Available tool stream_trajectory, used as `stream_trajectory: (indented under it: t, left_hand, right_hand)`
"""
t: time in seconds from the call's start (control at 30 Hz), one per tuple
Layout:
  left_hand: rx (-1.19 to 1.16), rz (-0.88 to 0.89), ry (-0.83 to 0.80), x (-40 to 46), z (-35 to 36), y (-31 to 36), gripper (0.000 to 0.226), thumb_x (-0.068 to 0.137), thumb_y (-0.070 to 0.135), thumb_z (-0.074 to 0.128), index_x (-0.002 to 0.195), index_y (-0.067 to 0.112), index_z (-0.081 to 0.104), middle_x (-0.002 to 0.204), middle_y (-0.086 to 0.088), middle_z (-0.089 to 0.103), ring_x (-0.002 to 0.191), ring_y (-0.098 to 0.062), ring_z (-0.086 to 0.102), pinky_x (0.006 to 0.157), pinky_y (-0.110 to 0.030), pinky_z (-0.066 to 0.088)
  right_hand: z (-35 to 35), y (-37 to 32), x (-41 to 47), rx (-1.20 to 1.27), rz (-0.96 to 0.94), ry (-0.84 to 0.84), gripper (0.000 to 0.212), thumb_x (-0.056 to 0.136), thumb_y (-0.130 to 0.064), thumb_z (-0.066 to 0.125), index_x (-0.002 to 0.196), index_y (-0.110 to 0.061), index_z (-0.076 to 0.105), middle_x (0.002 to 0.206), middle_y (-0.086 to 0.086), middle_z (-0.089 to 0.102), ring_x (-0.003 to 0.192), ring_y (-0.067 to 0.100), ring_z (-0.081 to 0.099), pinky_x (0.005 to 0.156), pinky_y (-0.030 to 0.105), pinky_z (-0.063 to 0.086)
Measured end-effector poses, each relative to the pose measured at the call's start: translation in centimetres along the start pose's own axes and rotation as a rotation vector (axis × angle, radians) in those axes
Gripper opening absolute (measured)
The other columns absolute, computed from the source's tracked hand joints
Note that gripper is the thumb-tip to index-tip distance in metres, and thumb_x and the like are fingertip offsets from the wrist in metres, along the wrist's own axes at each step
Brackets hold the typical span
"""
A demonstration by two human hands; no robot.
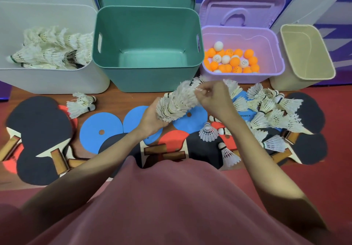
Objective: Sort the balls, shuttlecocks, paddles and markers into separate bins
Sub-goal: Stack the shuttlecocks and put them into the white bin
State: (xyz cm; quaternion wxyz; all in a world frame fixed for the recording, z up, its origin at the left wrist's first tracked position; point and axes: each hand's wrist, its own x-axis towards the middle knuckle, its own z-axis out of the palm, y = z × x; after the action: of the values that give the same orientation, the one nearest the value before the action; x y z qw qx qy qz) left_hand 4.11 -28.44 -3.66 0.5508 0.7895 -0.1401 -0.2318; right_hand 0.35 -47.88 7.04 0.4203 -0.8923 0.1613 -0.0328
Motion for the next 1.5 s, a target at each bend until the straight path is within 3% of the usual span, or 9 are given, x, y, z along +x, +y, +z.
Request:
stream_trajectory:
  t: [0.2, 0.43, 0.57, 0.7, 0.87, 1.07, 1.2, 1.37, 1.5]
  left_hand:
    - [-0.060, -0.044, -0.020, -0.3, 0.9, 0.7, 0.059, 0.058, 0.013, 0.079, 0.107, 0.028, 0.050, 0.097, 0.016, 0.062, 0.084, 0.006, 0.060, 0.076, -0.021, 0.050]
    - [-0.147, -0.050, -0.001, 0.1, 2.4, 1.9, 0.068, 0.052, 0.028, 0.079, 0.115, 0.019, 0.055, 0.106, 0.005, 0.067, 0.100, -0.015, 0.064, 0.084, -0.030, 0.053]
    - [-0.180, -0.054, 0.002, -0.2, 3.3, 2.1, 0.059, 0.059, 0.011, 0.080, 0.112, 0.017, 0.056, 0.102, 0.010, 0.066, 0.093, -0.002, 0.063, 0.079, -0.019, 0.050]
    - [-0.175, -0.096, 0.001, -0.7, 4.1, 2.1, 0.057, 0.059, 0.017, 0.082, 0.110, 0.022, 0.057, 0.104, 0.008, 0.067, 0.096, -0.004, 0.064, 0.083, -0.022, 0.050]
    - [-0.138, -0.130, 0.028, -1.2, 4.8, 1.5, 0.066, 0.055, 0.029, 0.082, 0.115, 0.021, 0.058, 0.113, -0.003, 0.068, 0.106, -0.022, 0.064, 0.091, -0.054, 0.050]
    - [-0.129, -0.108, 0.049, -1.3, 5.2, 1.6, 0.067, 0.052, 0.037, 0.079, 0.113, 0.024, 0.056, 0.110, -0.001, 0.067, 0.103, -0.017, 0.064, 0.090, -0.042, 0.052]
    - [-0.092, -0.118, 0.040, -1.2, 5.1, 1.8, 0.062, 0.051, 0.042, 0.078, 0.108, 0.030, 0.056, 0.104, 0.010, 0.067, 0.096, -0.008, 0.064, 0.084, -0.028, 0.051]
    - [-0.029, -0.110, 0.005, -0.9, 5.2, 2.0, 0.054, 0.061, 0.022, 0.082, 0.107, 0.028, 0.055, 0.102, 0.013, 0.065, 0.088, 0.008, 0.061, 0.078, -0.012, 0.048]
    - [-0.020, -0.067, -0.012, -0.6, 5.6, 2.4, 0.051, 0.069, -0.003, 0.079, 0.108, 0.020, 0.055, 0.098, 0.014, 0.064, 0.084, 0.014, 0.060, 0.073, -0.007, 0.045]
  right_hand:
    - [1.3, -0.3, -0.6, 0.193, 0.081, 0.078, 0.007, 0.084, -0.009, 0.061, 0.077, -0.007, 0.061, 0.050, -0.005, 0.045, 0.041, 0.003, 0.040, 0.047, 0.015, 0.032]
    - [-1.4, 1.8, -1.0, 0.533, 0.229, 0.185, 0.024, 0.097, -0.018, 0.047, 0.076, -0.014, 0.058, 0.051, -0.005, 0.054, 0.044, 0.011, 0.045, 0.045, 0.018, 0.033]
    - [-2.5, 8.4, -0.5, 0.148, 0.355, 0.276, 0.017, 0.087, -0.017, 0.054, 0.091, -0.003, 0.060, 0.071, 0.005, 0.061, 0.064, 0.018, 0.056, 0.060, 0.028, 0.040]
    - [-2.8, 14.0, -1.6, -0.421, 0.489, 0.095, 0.030, 0.086, -0.016, 0.061, 0.109, 0.002, 0.052, 0.114, 0.021, 0.051, 0.102, 0.037, 0.052, 0.074, 0.037, 0.043]
    - [-2.4, 17.3, -1.7, -0.498, 0.463, -0.002, 0.039, 0.091, -0.014, 0.051, 0.058, -0.011, 0.031, 0.068, 0.013, 0.043, 0.074, 0.031, 0.049, 0.057, 0.031, 0.030]
    - [-4.6, 16.4, -1.3, -0.387, 0.391, 0.188, 0.036, 0.087, 0.001, 0.043, 0.054, -0.009, 0.032, 0.052, 0.004, 0.031, 0.055, 0.026, 0.038, 0.051, 0.029, 0.025]
    - [-6.6, 11.8, -1.7, 0.012, 0.132, 0.371, 0.044, 0.092, -0.008, 0.052, 0.055, -0.017, 0.029, 0.049, -0.004, 0.028, 0.048, 0.010, 0.024, 0.048, 0.025, 0.019]
    - [-8.0, 5.6, -2.2, 0.314, -0.003, 0.287, 0.044, 0.093, -0.010, 0.056, 0.054, -0.026, 0.041, 0.045, -0.011, 0.031, 0.047, 0.001, 0.028, 0.049, 0.019, 0.022]
    - [-6.4, 5.2, -1.6, 0.167, -0.018, 0.115, 0.041, 0.087, -0.029, 0.056, 0.066, 0.006, 0.057, 0.056, 0.016, 0.046, 0.051, 0.019, 0.040, 0.051, 0.033, 0.031]
